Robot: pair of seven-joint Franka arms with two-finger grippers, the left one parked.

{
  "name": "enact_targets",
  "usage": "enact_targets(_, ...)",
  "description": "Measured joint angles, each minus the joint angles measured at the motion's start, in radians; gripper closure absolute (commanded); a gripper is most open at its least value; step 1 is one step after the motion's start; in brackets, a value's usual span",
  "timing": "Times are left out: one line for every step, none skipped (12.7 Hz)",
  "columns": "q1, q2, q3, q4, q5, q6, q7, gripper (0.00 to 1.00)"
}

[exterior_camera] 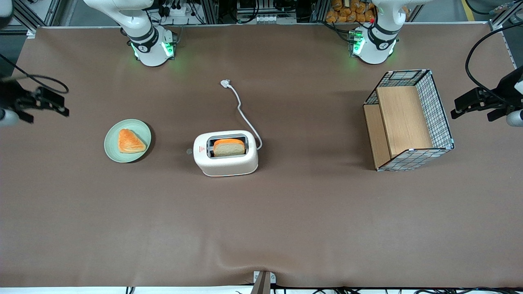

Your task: Press toaster button with right arm

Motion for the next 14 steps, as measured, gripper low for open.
enact_targets(0.004, -0.009, 0.000, 0.018, -0.005, -0.037, 0.037, 0.00)
enact_targets(0.007, -0.018, -0.002, 0.027, -0.008, -0.057, 0.063, 0.00)
enact_targets(0.009, -0.027, -0.008, 0.030, -0.009, -0.066, 0.075, 0.00)
enact_targets(0.009, -0.033, -0.014, 0.031, -0.010, -0.072, 0.079, 0.00)
enact_targets(0.009, -0.035, -0.019, 0.031, -0.010, -0.073, 0.080, 0.00)
enact_targets(0.009, -0.035, -0.021, 0.030, -0.010, -0.073, 0.081, 0.00)
enact_targets(0.009, -0.035, -0.022, 0.030, -0.010, -0.074, 0.081, 0.00)
enact_targets(0.010, -0.035, -0.022, 0.030, -0.010, -0.074, 0.082, 0.00)
enact_targets(0.010, -0.035, -0.022, 0.030, -0.010, -0.074, 0.082, 0.00)
enact_targets(0.010, -0.035, -0.022, 0.030, -0.010, -0.074, 0.083, 0.00)
enact_targets(0.010, -0.035, -0.022, 0.030, -0.010, -0.074, 0.083, 0.00)
enact_targets(0.010, -0.035, -0.022, 0.030, -0.010, -0.074, 0.083, 0.00)
enact_targets(0.010, -0.035, -0.022, 0.030, -0.010, -0.074, 0.083, 0.00)
enact_targets(0.010, -0.035, -0.022, 0.030, -0.010, -0.074, 0.084, 0.00)
